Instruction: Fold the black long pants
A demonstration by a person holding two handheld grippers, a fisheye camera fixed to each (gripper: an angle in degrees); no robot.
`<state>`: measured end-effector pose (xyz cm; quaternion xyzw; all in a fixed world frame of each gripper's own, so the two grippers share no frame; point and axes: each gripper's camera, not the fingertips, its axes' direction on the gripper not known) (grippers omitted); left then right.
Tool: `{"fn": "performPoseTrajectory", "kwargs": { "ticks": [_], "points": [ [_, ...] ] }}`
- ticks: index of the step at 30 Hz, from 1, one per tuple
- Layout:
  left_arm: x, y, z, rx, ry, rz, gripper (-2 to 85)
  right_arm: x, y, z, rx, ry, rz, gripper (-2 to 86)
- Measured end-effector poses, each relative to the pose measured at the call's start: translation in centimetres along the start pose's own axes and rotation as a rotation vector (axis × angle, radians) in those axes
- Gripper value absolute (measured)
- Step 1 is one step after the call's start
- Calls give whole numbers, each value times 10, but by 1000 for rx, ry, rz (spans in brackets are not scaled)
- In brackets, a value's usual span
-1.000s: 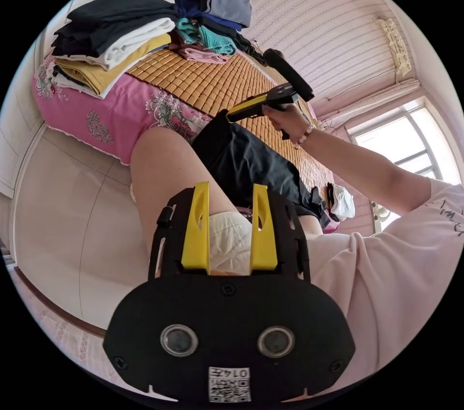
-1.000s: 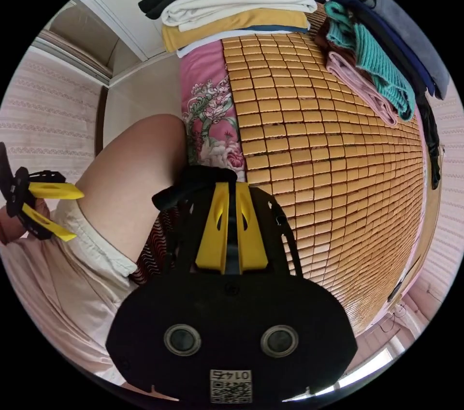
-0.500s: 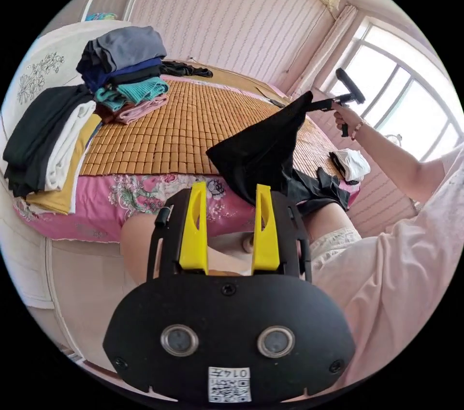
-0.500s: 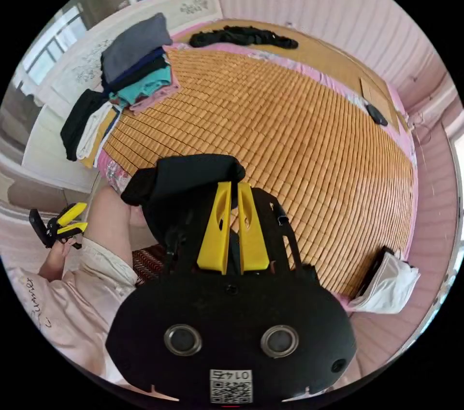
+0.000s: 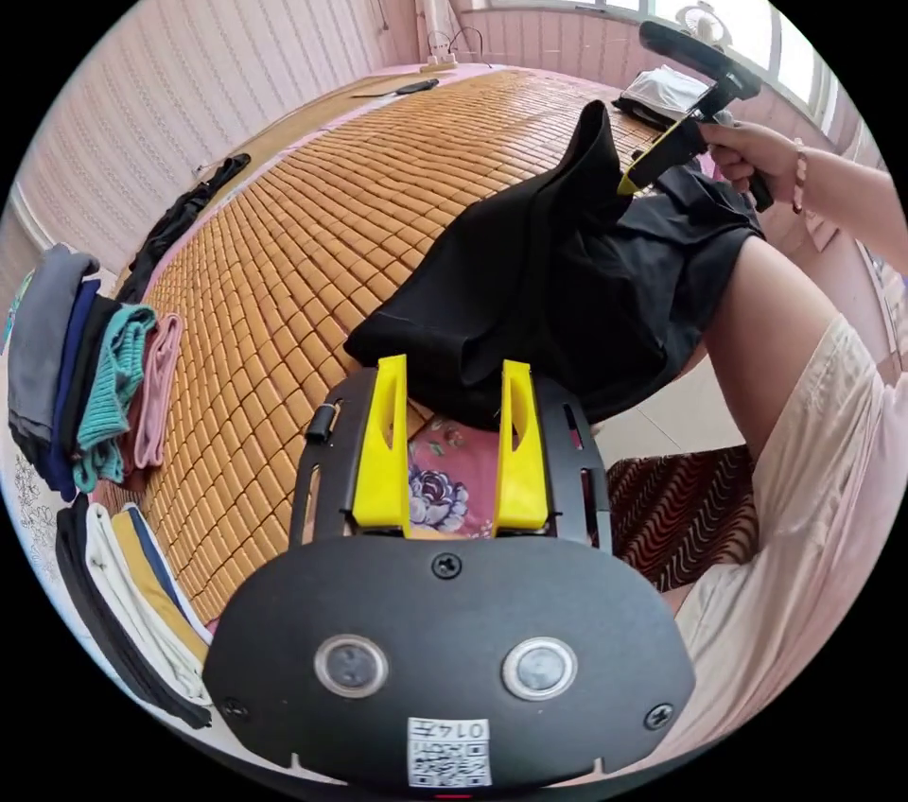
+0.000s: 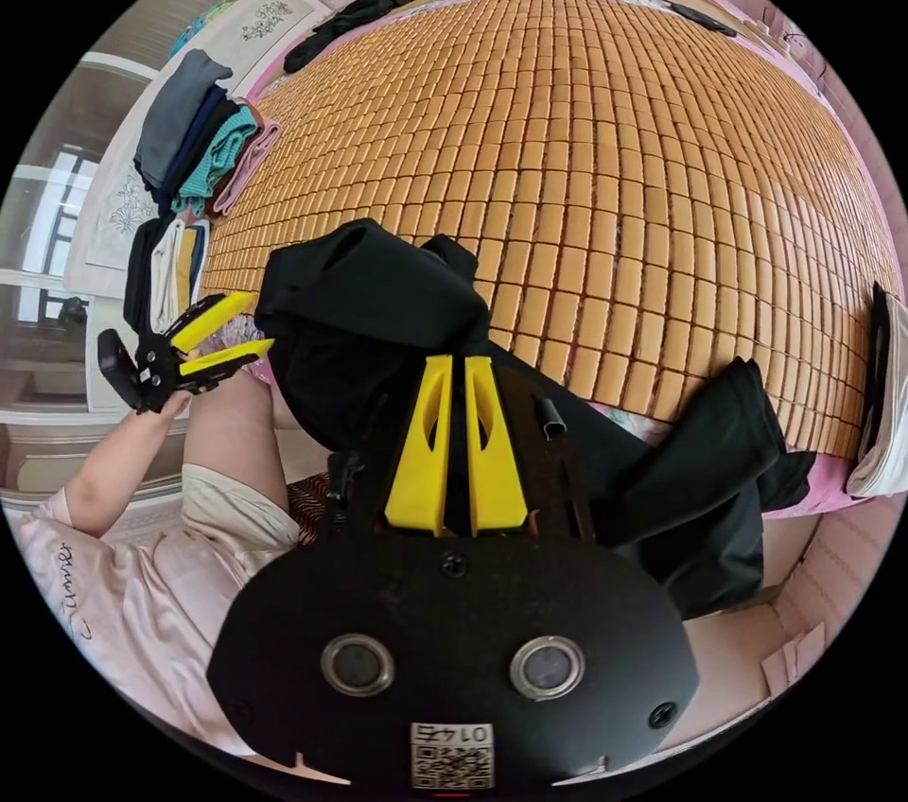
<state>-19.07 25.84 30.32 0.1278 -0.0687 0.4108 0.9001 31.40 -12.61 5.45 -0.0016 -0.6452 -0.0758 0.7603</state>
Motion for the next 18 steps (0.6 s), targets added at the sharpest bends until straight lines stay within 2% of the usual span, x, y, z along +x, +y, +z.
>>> {"fn": "performPoseTrajectory", "kwargs": {
  "ticks": [3,5,10,15,18],
  "points": [
    [-6,-12,21,-98,5,-119,103,6,9,-2,32,-33,31,14],
    [-17,-7,11,-50,13,-204,33,9,18,-8,72,-46,45,13],
    [-52,10,-35,72,153,-299,0,20,41,-40,204,-95,61,12],
    [-82,9,-127,306,384,-288,-7,33,67,-118,457,-82,65,9],
    [-78,-20,-184,480,514,-200,-8,43,71,-213,674,-96,51,8]
  ]
}}
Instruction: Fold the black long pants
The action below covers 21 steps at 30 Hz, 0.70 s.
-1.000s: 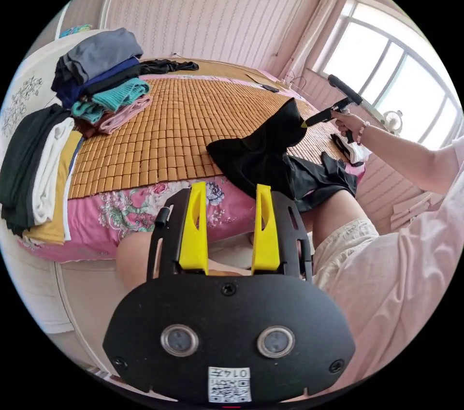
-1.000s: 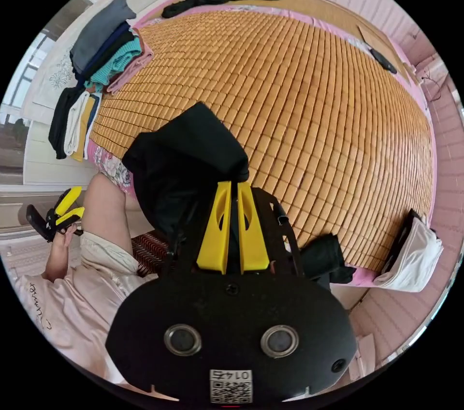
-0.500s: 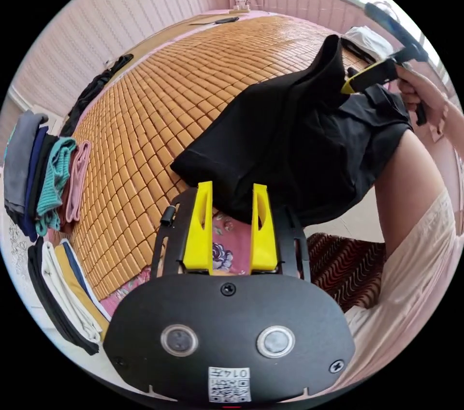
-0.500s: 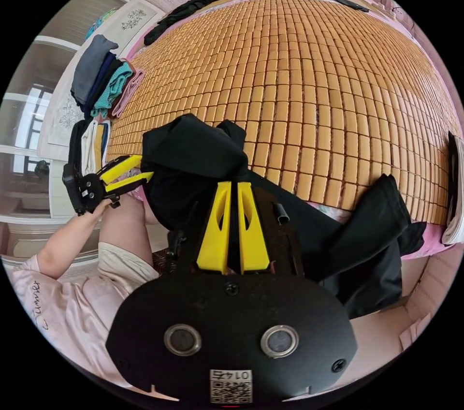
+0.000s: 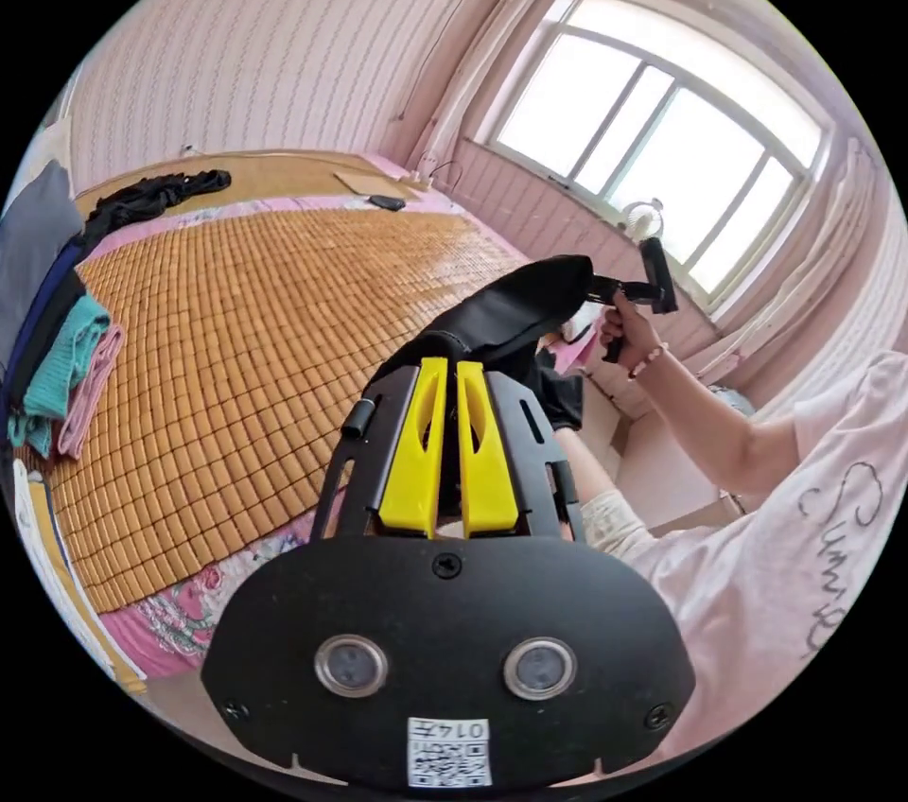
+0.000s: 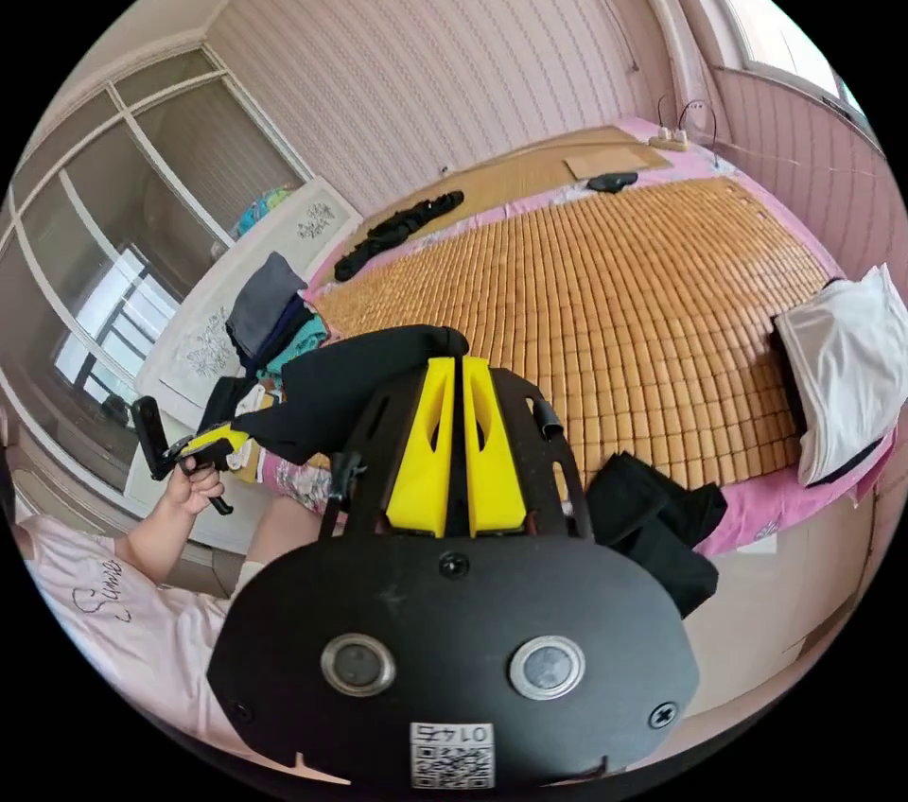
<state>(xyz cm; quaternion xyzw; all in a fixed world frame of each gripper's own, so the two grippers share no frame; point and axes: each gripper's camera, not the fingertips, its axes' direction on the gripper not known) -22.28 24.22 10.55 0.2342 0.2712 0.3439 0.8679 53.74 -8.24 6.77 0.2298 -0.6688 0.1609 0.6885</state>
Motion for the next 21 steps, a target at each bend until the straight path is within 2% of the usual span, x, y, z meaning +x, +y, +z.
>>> {"fn": "performPoseTrajectory", "kwargs": {
  "ticks": [2,3,5,6,9,11,15,17,21],
  "points": [
    [22,-32,-23,132,141,43,-9,-35,-71,-68,195,41,-109,7],
    [31,-50,-44,230,231,55,-9,-51,-90,-83,243,40,-147,7],
    [37,-68,-86,385,285,86,-9,-133,-168,-112,316,-34,-347,7],
    [34,-70,-114,470,240,103,-9,-157,-186,-111,308,-52,-405,7],
    [-8,-46,-162,543,38,35,-10,-263,-237,-52,182,-87,-636,7],
    [-52,-17,-171,522,-71,-90,-10,-314,-236,45,-6,-12,-744,7],
    [-164,81,-160,349,-231,-430,-10,-323,-183,212,-323,16,-798,7],
    [-202,126,-150,275,-304,-545,-10,-300,-137,300,-521,-42,-690,7],
    [-277,207,-130,145,-308,-801,-9,-265,-78,378,-724,-100,-531,8]
  ]
}}
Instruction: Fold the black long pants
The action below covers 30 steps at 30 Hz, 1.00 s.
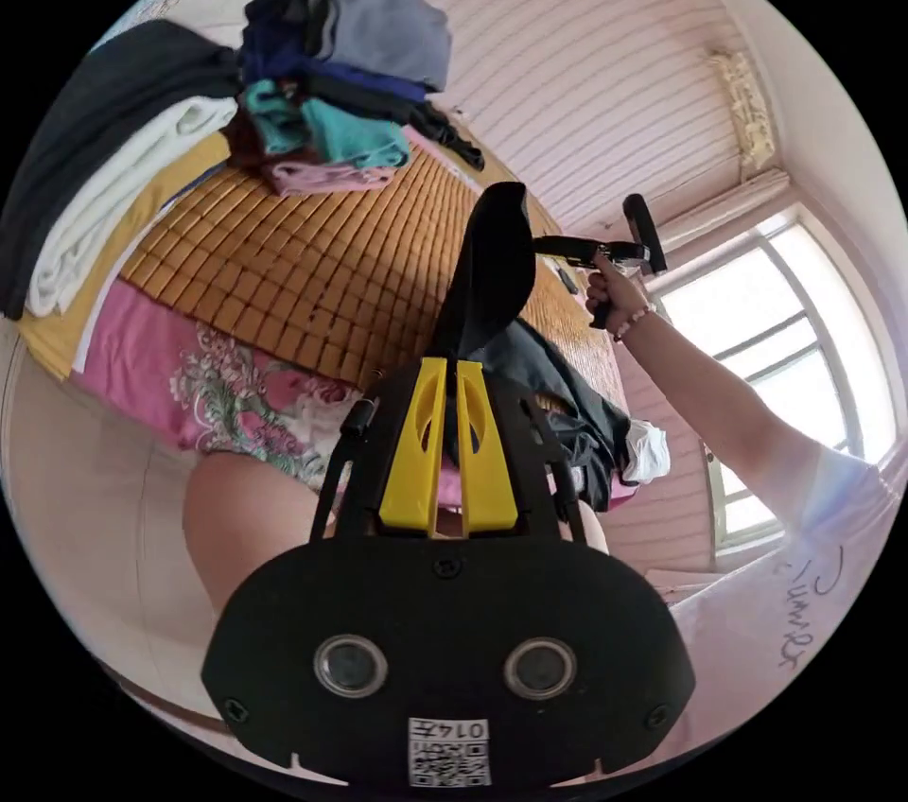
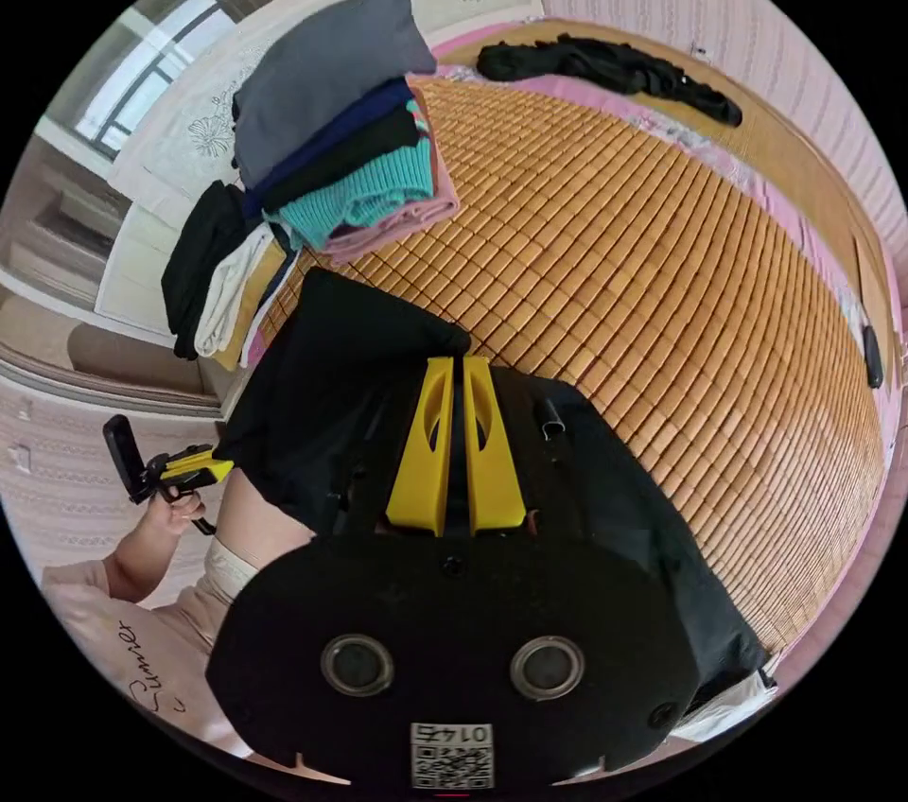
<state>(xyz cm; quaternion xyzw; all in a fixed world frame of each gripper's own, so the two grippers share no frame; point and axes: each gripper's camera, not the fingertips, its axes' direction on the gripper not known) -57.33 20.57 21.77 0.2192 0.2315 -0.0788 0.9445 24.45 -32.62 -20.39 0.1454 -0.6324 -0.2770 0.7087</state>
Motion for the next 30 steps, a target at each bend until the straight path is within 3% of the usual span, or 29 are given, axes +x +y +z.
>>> {"fn": "performPoseTrajectory", "kwargs": {
  "ticks": [7,10,15,21,26,30],
  "points": [
    [-36,-29,-31,156,15,-36,-5,-28,-57,-8,27,-45,-114,18],
    [-56,-45,-41,198,-92,-74,13,-65,-90,-13,47,8,-200,42],
    [-110,-19,-43,182,-283,-226,48,-72,-76,-9,12,-130,-214,124],
    [-104,32,-48,160,-266,-162,49,-12,103,-45,141,-1,-120,116],
    [-49,47,-16,58,-289,77,49,67,316,-61,46,184,312,112],
    [14,41,39,-7,-279,303,53,103,430,-80,63,215,603,112]
  ]
}}
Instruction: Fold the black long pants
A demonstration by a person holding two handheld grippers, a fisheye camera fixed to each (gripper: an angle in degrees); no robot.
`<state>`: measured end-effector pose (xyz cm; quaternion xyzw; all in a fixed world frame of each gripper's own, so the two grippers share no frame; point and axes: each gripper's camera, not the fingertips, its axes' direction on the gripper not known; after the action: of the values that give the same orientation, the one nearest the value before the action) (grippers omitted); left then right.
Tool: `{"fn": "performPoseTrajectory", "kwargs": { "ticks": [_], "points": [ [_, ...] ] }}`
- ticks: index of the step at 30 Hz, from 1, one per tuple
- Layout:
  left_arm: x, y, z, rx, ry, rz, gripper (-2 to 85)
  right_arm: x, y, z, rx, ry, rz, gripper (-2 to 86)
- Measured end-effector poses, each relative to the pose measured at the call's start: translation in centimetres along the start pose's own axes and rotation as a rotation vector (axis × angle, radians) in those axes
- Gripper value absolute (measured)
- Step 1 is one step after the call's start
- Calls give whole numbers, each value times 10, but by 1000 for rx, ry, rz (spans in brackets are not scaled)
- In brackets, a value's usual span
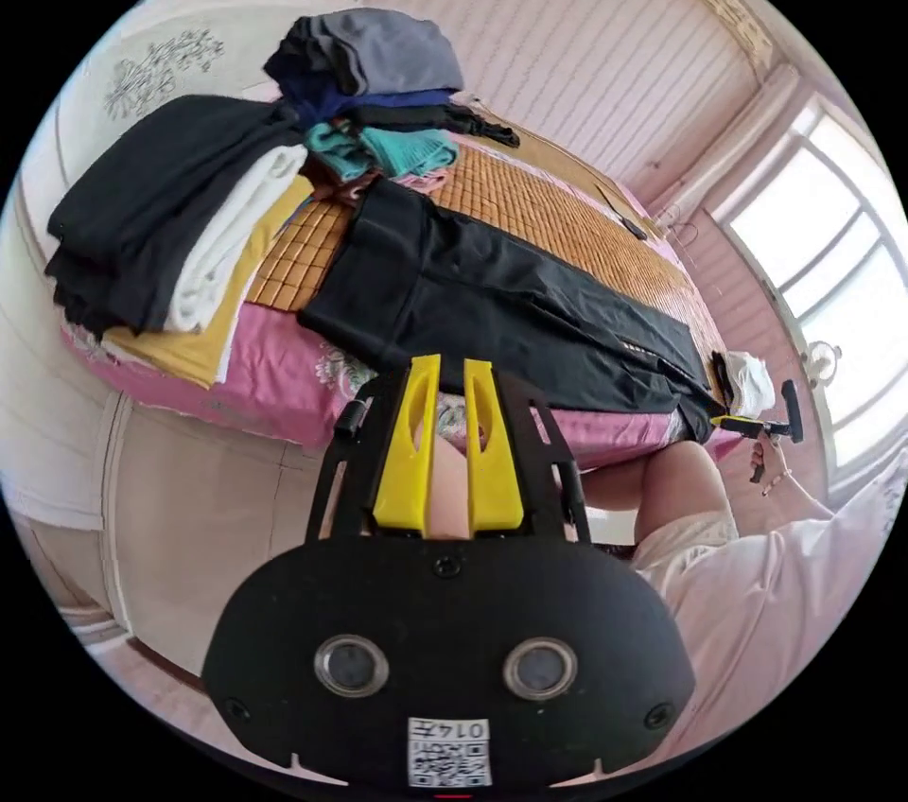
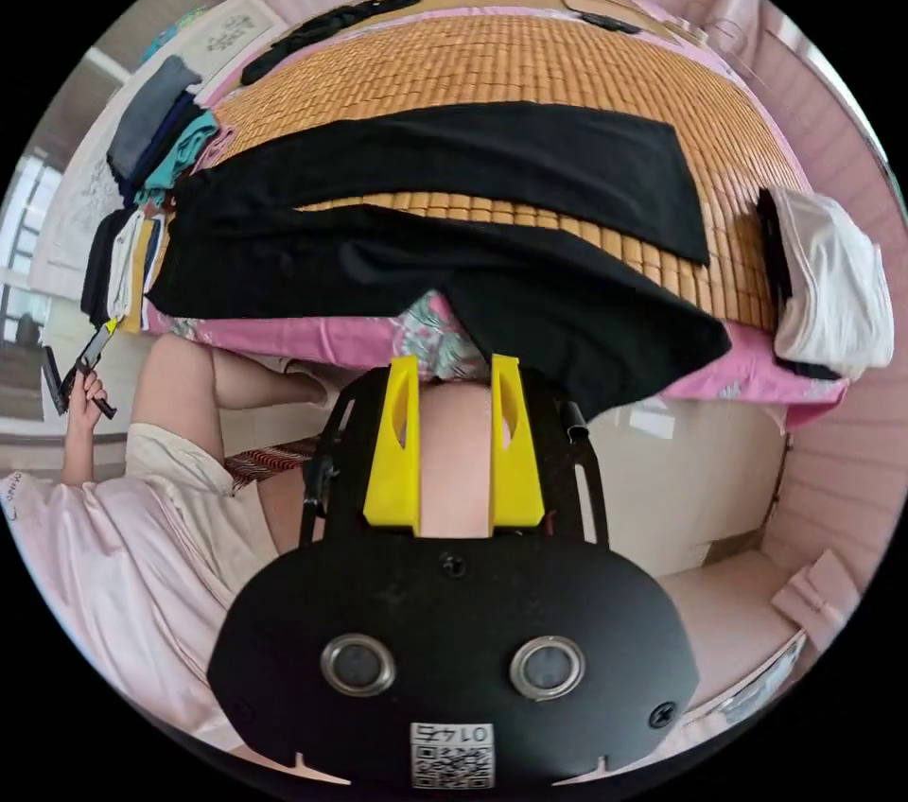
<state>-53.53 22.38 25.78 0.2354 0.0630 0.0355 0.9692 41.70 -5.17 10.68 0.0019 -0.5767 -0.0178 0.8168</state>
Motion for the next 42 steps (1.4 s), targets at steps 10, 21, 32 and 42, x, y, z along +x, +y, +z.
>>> {"fn": "performPoseTrajectory", "kwargs": {
  "ticks": [10,21,32,42],
  "points": [
    [141,-84,127,-96,56,285,82,115,-14,-36,176,0,210,112],
    [217,-169,315,-219,-114,421,85,173,-177,-10,184,165,151,103],
    [196,-176,398,-202,-123,333,84,215,-239,-6,158,167,79,57],
    [197,-159,412,-197,-122,344,82,255,-231,-33,184,254,212,-5]
  ]
}}
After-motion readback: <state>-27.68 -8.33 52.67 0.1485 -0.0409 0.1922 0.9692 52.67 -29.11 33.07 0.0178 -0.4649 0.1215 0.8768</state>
